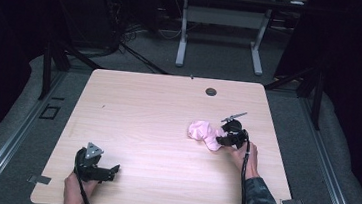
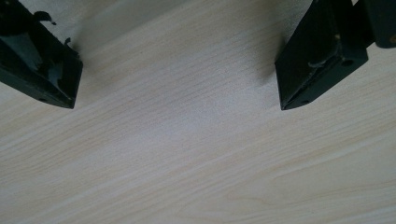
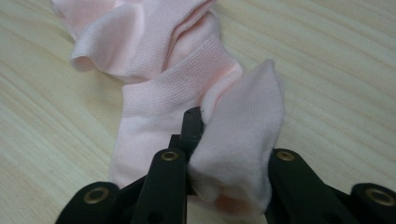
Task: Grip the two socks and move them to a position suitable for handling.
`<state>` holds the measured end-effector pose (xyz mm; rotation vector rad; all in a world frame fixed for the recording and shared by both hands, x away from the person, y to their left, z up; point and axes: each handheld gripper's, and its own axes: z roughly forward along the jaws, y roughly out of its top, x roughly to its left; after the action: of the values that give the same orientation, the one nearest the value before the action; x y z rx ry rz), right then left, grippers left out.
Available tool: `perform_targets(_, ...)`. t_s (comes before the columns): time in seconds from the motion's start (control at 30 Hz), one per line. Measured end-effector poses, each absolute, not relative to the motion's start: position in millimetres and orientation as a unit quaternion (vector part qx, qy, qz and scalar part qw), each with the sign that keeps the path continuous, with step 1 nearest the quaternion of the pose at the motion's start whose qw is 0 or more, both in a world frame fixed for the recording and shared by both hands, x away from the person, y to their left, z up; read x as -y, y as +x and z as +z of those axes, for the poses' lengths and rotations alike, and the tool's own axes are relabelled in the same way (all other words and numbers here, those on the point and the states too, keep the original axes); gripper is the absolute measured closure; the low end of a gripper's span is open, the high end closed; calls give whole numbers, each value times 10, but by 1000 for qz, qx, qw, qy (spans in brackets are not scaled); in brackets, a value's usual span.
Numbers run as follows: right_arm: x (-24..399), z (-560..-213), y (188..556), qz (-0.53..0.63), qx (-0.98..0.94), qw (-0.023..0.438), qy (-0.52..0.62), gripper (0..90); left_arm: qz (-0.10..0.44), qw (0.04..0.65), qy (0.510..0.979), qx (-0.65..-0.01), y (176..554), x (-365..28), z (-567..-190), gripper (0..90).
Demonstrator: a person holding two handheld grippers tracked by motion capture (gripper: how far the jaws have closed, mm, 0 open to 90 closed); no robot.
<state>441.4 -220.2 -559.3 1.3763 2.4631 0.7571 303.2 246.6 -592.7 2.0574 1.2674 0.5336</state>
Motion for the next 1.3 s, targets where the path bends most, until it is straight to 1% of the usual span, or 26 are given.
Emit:
perform_targets(0.03,2222,-5594,4407,272,-830,102,476,776,204,327,786,-484,3032,-2466,-5926,4)
perform_targets(0.13,2254,-5553,4385,284,-824,99,480,780,204,327,786,-483,3032,-2467,-5926,4)
perform_targets(0.23,2286,-5440,4329,289,-823,107,478,781,204,327,786,-484,3032,-2466,-5926,4)
perform_targets(0.27,2294,-5345,4265,299,-820,108,477,782,204,327,786,-483,3032,-2467,-5926,4)
perform_targets(0.3,2294,-5345,4265,299,-820,108,477,782,204,327,786,-483,3032,-2467,-5926,4)
perform_targets(0.33,2286,-5253,4186,304,-820,113,471,782,204,327,786,-483,3032,-2468,-5926,4)
perform_targets(0.37,2281,-5206,4139,309,-822,106,466,782,204,327,786,-483,3032,-2468,-5926,4)
perform_targets(0.47,2266,-5132,4038,318,-822,109,460,783,204,327,786,-483,3031,-2468,-5926,4)
perform_targets(0.6,2218,-4993,3775,343,-829,84,434,784,203,326,787,-483,3031,-2469,-5924,4)
perform_targets(0.67,2196,-4977,3721,346,-830,83,430,784,204,327,786,-483,3031,-2468,-5926,4)
perform_targets(0.7,2149,-4949,3619,353,-835,75,416,784,203,326,787,-483,3031,-2469,-5924,4)
perform_targets(0.73,2149,-4949,3619,353,-835,75,416,784,204,327,786,-483,3031,-2468,-5926,4)
perform_targets(0.83,2065,-4921,3465,363,-841,61,397,784,203,326,787,-483,3031,-2468,-5924,4)
perform_targets(0.87,1987,-4914,3369,369,-846,52,382,784,203,327,786,-484,3031,-2468,-5925,4)
perform_targets(1.0,1814,-4937,3187,377,-855,27,354,785,203,327,786,-484,3031,-2468,-5925,4)
perform_targets(1.2,1564,-5116,3001,361,-873,-7,327,784,203,327,786,-484,3031,-2468,-5925,4)
perform_targets(1.3,1493,-5232,2960,349,-879,-13,323,785,203,326,787,-483,3031,-2469,-5925,4)
